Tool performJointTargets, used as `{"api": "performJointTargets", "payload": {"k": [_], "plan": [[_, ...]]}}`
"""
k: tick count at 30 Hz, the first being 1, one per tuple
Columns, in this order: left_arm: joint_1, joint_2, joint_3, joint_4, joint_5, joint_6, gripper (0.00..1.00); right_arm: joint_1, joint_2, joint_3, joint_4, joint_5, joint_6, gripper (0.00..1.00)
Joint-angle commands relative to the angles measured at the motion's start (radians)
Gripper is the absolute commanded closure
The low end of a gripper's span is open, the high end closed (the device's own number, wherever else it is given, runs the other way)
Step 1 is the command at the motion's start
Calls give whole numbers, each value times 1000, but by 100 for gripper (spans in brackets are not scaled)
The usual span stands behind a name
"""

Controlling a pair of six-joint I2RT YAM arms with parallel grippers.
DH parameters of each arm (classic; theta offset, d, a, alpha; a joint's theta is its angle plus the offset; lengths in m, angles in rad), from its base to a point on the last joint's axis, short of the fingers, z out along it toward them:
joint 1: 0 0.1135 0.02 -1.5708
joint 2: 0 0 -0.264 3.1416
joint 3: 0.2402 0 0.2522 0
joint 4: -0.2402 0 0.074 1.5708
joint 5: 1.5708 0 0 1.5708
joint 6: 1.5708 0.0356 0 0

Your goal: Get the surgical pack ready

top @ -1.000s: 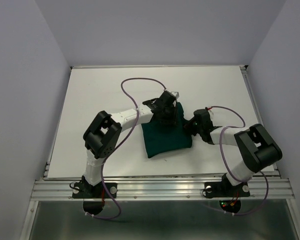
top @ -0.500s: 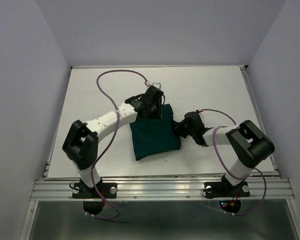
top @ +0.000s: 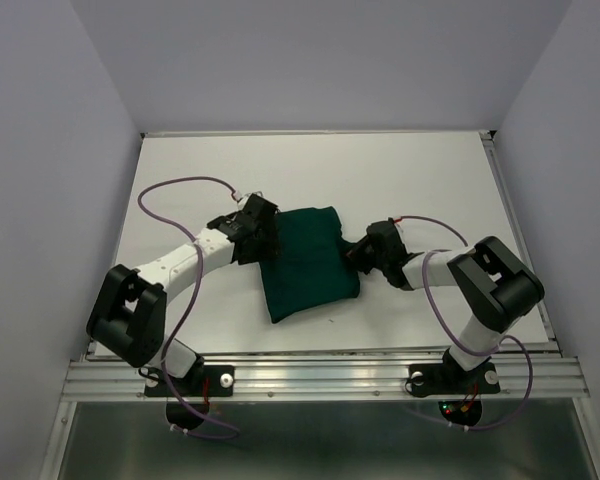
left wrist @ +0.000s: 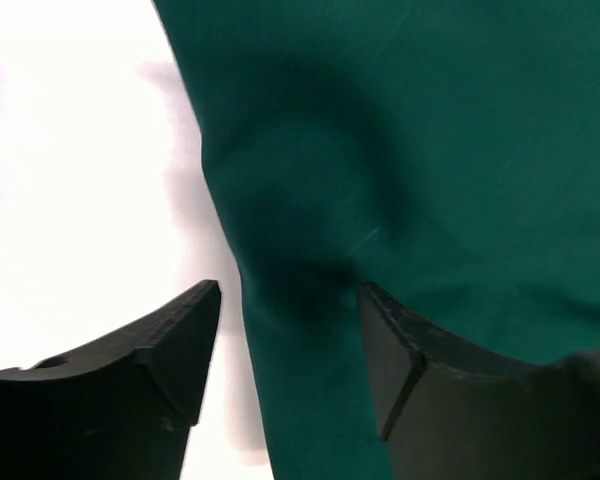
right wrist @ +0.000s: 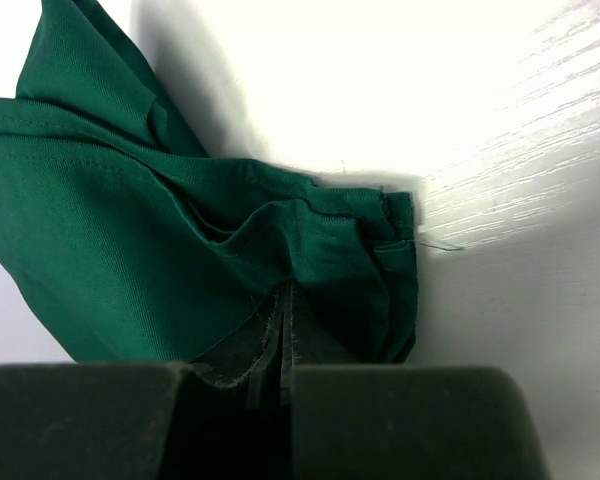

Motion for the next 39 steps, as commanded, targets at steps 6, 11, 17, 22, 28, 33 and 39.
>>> {"api": "performJointTargets", "payload": {"k": [6,11,17,22,28,33,39], "plan": [[-4,-61,-119,128,114,-83,34,21,73,-33,-224,7,-54,99],[-13,11,-142,179,154,-89,37,21,68,-35,-224,7,-52,99],[-36,60,-151,249,201,-107,46,21,65,-36,-224,7,-52,99],[-56,81,-139,251,191,-112,57,21,62,-36,-224,6,-54,99],[-66,113,-125,246,175,-103,77,21,56,-41,-223,9,-57,99],[-70,143,-94,211,126,-77,100,21,-24,-72,-198,0,-109,99],[-70,152,-57,196,122,-14,100,21,-214,-43,-357,147,-196,87]]}}
